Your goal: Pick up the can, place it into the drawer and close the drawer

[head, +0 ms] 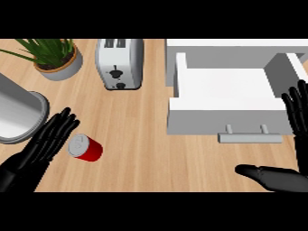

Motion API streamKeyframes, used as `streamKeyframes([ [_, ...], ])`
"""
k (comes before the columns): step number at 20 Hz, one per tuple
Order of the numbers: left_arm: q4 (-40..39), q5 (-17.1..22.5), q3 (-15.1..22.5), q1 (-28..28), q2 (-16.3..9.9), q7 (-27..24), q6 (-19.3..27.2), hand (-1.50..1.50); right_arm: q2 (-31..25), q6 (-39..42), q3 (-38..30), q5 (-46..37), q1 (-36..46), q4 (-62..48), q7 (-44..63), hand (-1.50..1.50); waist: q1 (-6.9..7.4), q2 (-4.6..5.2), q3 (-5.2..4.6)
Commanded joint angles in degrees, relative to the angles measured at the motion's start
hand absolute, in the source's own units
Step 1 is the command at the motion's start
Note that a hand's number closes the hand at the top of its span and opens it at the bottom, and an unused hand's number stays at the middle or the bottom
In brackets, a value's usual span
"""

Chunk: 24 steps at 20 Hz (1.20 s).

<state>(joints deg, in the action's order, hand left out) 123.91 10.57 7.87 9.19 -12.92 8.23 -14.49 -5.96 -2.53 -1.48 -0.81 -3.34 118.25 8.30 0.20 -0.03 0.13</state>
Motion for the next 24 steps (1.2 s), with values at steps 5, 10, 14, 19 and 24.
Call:
streamKeyframes([
  [5,3.42,8.13,-7.08,1.83,-3.35,7.29,-5.27,-1.50,0.06,0.81,-2.04,1.27,-0.26,-1.06,3.34,-1.50,-0.08,0.00,-0.13],
  [10,3.35,10.57,-10.23,3.02,-2.40,8.81,-5.78,-1.50,-2.34,5.06,-6.28,5.66,-3.67,0.72,2.79,-1.50,-0.20,0.00,-0.13],
  [14,4.64,5.52,-6.08,9.98,1.80,5.93,-7.11,-1.50,0.85,5.10,-3.41,2.92,-9.77,2.59,-1.08,-1.50,-0.11,-0.05,-0.14],
  [19,-0.99,8.35,-11.27,0.98,0.11,11.03,-6.39,-1.50,1.03,5.94,-4.58,3.35,-9.33,3.55,-0.68,-1.50,-0.32,0.00,-0.13],
  [24,-4.64,3.16,-9.37,1.29,3.35,6.36,-7.58,-1.50,-1.32,9.21,-9.24,6.88,-10.00,3.96,0.04,-1.50,-0.32,-0.01,-0.13],
])
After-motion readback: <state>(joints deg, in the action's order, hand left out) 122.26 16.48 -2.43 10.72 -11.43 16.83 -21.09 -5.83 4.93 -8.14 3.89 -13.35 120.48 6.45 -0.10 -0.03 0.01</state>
